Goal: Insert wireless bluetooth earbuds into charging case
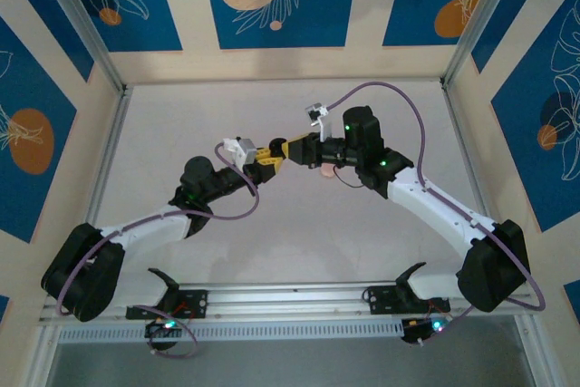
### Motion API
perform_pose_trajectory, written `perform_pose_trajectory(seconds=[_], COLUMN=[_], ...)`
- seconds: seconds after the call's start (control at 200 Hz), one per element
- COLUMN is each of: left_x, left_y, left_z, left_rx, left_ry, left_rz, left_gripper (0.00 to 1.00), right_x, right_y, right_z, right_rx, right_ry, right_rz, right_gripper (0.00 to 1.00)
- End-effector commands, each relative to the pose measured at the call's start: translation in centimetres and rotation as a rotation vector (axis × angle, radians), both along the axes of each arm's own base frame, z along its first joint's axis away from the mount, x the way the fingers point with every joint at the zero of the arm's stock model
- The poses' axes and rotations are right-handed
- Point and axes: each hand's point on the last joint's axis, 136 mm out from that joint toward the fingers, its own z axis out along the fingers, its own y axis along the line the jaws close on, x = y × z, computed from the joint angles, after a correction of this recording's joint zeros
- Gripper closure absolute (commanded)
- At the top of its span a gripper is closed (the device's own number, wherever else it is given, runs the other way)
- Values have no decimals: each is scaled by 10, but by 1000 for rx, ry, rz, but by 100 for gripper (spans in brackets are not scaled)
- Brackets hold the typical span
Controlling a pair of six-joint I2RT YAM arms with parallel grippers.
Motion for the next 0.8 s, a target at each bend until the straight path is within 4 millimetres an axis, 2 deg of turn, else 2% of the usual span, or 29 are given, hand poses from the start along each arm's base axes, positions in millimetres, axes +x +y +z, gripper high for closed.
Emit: perform_pose_trajectory(seconds=[0.0, 0.39, 0.675, 0.795], left_x=[-10, -10, -11, -4], left_y=[0, 1, 4, 16], left_z=[37, 34, 29, 20], left_rx=[-61, -45, -16, 18], left_ry=[-123, -120, -116, -87], left_rz=[-26, -21, -1, 69], left_gripper=[85, 86, 85, 85], right_x=[-3, -1, -7, -6], right_y=[-1, -7, -20, -23], right_z=[-11, 8, 32, 34], right_rx=[-23, -17, 21, 6], right_ry=[53, 12, -29, -14], right_rz=[16, -14, -34, -40], right_gripper=[73, 57, 54, 54])
